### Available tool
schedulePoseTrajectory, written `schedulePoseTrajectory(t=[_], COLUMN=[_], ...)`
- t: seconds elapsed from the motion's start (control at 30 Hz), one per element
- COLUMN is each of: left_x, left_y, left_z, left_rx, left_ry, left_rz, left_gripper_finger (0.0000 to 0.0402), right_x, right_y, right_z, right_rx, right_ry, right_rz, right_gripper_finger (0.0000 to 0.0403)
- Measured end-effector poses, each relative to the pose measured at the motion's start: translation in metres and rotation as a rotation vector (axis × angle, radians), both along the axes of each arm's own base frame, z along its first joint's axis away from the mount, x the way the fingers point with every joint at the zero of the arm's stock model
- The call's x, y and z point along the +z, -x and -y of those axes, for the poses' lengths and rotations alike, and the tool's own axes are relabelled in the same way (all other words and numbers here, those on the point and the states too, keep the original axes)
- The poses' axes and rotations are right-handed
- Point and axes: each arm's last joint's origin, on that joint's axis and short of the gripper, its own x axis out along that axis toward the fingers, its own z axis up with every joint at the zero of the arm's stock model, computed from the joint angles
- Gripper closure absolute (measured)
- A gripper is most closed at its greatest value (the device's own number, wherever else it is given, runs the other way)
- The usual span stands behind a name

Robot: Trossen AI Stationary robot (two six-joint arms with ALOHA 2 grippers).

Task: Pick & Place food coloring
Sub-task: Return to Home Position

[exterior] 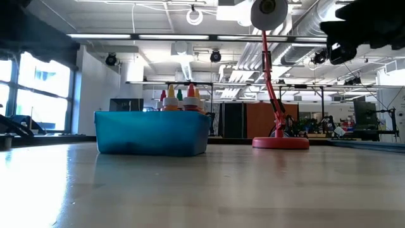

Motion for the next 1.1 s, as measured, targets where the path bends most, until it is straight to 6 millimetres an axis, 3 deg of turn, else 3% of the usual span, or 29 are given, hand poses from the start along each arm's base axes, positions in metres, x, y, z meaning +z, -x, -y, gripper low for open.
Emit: schedulePoseTrajectory(t=[0.13,0.37,0.53,0.63,0.73,0.87,1.1], left_x=[0.005,0.005,-0.016,-0.014,-0.015,-0.017,-0.019], left_y=[0.004,0.014,0.018,0.02,0.02,0.019,0.018], left_z=[-0.004,-0.018,-0.023,-0.025,-0.025,-0.024,-0.022], left_rx=[-0.074,-0.069,-0.077,-0.081,-0.099,-0.098,-0.099], left_ry=[-0.088,-0.192,-0.153,-0.098,-0.168,-0.199,-0.107], left_rz=[0.086,0.083,0.104,0.137,0.122,0.107,0.105], left_gripper_finger=[0.0257,0.0257,0.0257,0.0257,0.0257,0.0257,0.0257], right_x=[-0.013,-0.013,-0.022,-0.025,-0.026,-0.026,-0.026], right_y=[0.018,0.03,0.031,0.031,0.031,0.031,0.031], right_z=[0.008,0.012,0.015,0.018,0.02,0.02,0.02], right_rx=[0.056,0.075,-0.034,-0.133,-0.187,-0.192,-0.184], right_ry=[-0.034,0.027,0.085,0.067,0.02,0.037,0.048], right_rz=[0.106,0.105,0.021,-0.024,-0.034,-0.035,-0.035], right_gripper_finger=[0.027,0.027,0.027,0.027,0.027,0.027,0.027])
